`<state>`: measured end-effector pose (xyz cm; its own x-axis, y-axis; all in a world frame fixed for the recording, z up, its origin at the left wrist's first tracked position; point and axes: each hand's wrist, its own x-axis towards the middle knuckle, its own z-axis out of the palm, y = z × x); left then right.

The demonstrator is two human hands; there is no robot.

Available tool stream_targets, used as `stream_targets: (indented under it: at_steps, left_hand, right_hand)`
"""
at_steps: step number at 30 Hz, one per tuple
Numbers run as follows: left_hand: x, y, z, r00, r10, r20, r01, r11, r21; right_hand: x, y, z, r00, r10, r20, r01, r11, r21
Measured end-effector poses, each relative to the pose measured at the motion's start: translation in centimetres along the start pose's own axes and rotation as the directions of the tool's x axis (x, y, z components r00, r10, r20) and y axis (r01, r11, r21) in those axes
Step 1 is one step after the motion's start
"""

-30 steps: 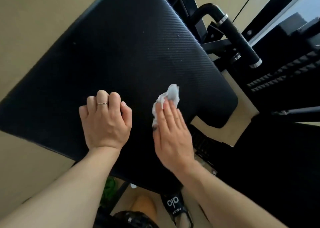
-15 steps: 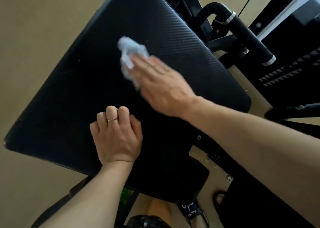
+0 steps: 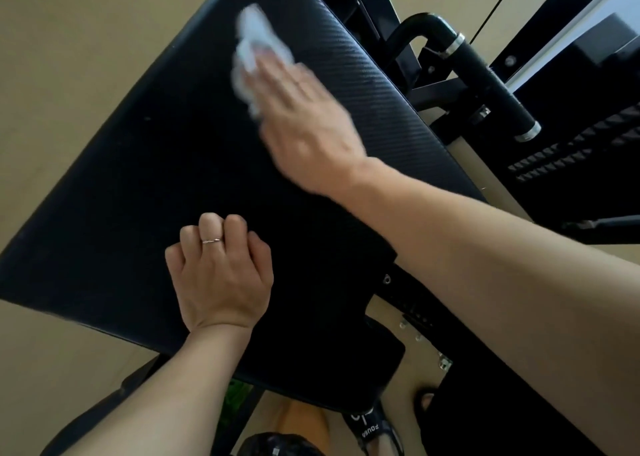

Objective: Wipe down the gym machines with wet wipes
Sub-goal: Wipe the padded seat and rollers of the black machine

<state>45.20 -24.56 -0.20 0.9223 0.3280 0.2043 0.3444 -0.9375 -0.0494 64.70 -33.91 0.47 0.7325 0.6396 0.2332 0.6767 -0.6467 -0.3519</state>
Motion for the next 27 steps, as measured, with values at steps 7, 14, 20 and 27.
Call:
stream_targets:
  at_steps: [7,14,20,27]
  left_hand:
    - [0.1,0.1,-0.4,0.999,-0.019,0.028,0.019,1.0,-0.003]
    - [0.1,0.2,-0.4,0.999,-0.018,0.037,0.019,1.0,-0.005]
    - [-0.1,0.0,-0.3,1.0,-0.001,0.018,0.001,1.0,0.022]
    - [0.1,0.3,-0.4,0.999,-0.028,0.034,0.029,0.999,-0.024]
  right_hand:
    - [-10.3,2.3,-1.1,0.676,0.737,0.017,-0.732,0.669,0.13]
    - [-6.7,1.5,-0.3,0.624,0.779,0.056,-0.78,0.619,0.093]
    - [1.9,2.2,-1.1,0.9,0.435,0.011,-0.431,0.887,0.169]
    - [-1.2,6.6,-1.2,0.81,0.581,-0.075,-0.557,0.804,0.208]
